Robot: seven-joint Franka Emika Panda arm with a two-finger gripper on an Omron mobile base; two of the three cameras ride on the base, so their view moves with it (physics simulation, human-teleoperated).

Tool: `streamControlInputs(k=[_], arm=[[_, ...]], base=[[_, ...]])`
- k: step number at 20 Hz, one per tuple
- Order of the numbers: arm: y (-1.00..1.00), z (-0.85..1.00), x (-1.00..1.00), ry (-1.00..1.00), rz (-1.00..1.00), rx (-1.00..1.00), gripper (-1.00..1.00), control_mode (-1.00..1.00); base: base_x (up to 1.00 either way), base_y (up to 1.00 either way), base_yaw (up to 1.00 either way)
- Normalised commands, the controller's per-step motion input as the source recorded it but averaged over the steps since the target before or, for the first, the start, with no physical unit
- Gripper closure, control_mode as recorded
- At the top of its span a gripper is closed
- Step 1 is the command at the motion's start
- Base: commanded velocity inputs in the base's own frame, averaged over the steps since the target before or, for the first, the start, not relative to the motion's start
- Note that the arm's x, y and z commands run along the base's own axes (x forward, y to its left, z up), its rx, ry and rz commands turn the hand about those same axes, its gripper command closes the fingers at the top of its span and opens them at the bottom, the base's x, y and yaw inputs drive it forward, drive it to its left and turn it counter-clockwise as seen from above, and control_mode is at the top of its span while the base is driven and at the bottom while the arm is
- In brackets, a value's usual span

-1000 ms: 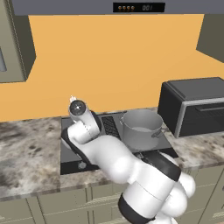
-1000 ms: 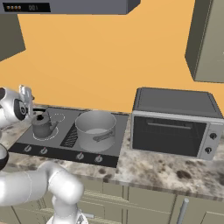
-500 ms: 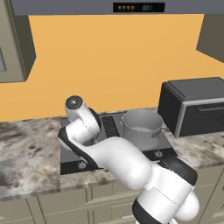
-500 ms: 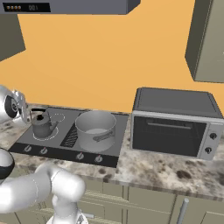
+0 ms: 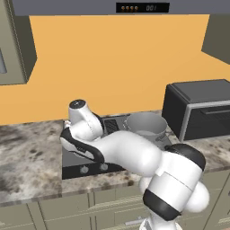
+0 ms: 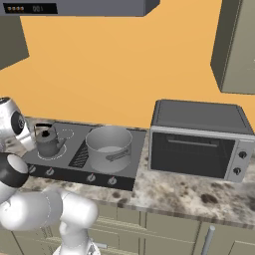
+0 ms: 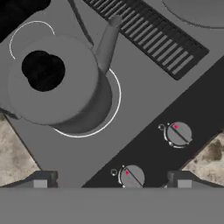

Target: Pick the kettle from the counter and place it on a stove burner. Then turn the burner on.

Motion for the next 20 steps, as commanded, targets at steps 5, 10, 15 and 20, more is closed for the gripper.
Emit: streamControlInputs(k=[5,10,15,20], arm=[[0.00,-0.07,-0.11,0.06,0.27,-0.06,-1.00,-1.00],[0.00,-0.21,-0.62,0.00,0.10,-0.07,-1.00,-1.00],[0.00,-0.30,-0.49,-0.01,0.13,-0.02,-1.00,-1.00],[-0.10,-0.11,0.00,-0.02,0.13,0.00,-1.00,-1.00]], base=[[0.00,0.00,0.00],[0.00,0.00,0.00],[0.00,0.00,0.00],[0.00,0.00,0.00]])
